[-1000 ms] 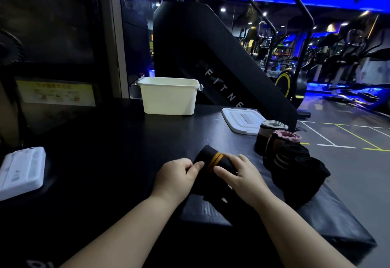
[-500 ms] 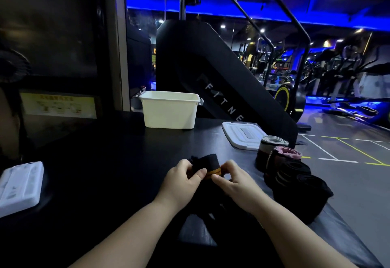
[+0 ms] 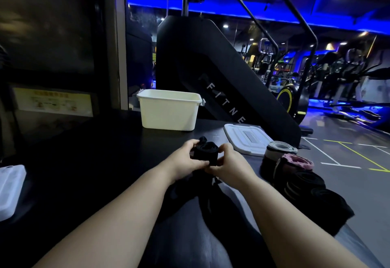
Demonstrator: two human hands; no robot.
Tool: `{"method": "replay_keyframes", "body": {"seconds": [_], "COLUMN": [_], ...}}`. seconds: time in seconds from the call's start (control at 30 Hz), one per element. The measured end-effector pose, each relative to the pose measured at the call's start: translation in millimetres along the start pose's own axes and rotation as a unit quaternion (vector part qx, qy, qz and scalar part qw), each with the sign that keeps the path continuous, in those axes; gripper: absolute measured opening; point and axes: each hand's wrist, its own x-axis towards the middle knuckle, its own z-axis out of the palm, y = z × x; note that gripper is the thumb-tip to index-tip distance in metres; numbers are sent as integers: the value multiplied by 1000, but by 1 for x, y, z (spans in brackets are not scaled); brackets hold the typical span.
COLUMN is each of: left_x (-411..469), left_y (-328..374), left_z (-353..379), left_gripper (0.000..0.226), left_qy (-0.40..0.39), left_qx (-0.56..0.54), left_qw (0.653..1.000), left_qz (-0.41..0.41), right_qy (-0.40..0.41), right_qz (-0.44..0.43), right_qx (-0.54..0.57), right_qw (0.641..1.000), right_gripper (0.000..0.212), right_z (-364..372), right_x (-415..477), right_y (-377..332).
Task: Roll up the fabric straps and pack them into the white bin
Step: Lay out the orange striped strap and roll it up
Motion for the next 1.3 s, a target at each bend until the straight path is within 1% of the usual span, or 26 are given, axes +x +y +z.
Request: {"method": "replay_keyframes", "body": {"seconds": [0.07,0.17,0.23,0.3,0.4,0.47,0.57,0.63,0.73,0.87,0.9,0.97,1.03,1.07,1.17,1.3], "left_x": [10,15,18,22,25,24,21,19,13,6,5,3,2,2,2,3], "left_y": [-6,-19,-26,-28,-31,-33,-33,-31,-27,-23,-23,-23,-22,-21,-20,-19], "left_z": [-5,-7,-5,-6,-7,-7,-5,-3,-1,2,2,2,0,0,0,1], "left_gripper": [60,67,75,77,85,86,77,72,68,71,71,71,73,75,77,76], "left_qy": [-13,-22,-40,-50,-44,-36,-41,-51,-70,-77,-79,-91,-102,-103,-103,-117], "left_qx": [-22,-49,-70,-78,-87,-90,-108,-129,-170,-207,-210,-202,-185,-174,-154,-159], "left_qw": [1000,999,997,996,995,995,993,990,983,975,975,975,977,979,983,980], "left_qz": [-2,-4,-2,7,8,8,10,9,11,7,3,0,0,2,7,12], "right_qy": [-26,-42,-41,-46,-35,-19,9,5,-36,-24,-24,-32,-33,-32,-32,-38], "right_qz": [-3,-9,-20,-32,-44,-53,-77,-70,-54,-55,-51,-44,-47,-51,-58,-52], "right_qx": [2,35,74,104,116,112,110,166,273,306,318,340,334,326,334,378], "right_qw": [1000,998,996,993,992,992,991,984,960,950,946,939,941,943,940,923], "right_gripper": [54,51,40,26,9,5,6,6,5,13,16,30,41,41,29,26], "right_z": [-2,1,4,2,0,4,8,9,10,6,5,4,3,3,2,0], "right_x": [10,16,18,22,29,31,30,29,25,19,18,17,16,16,16,19], "right_y": [-3,3,10,14,19,24,29,32,35,35,33,32,31,31,30,33]}}
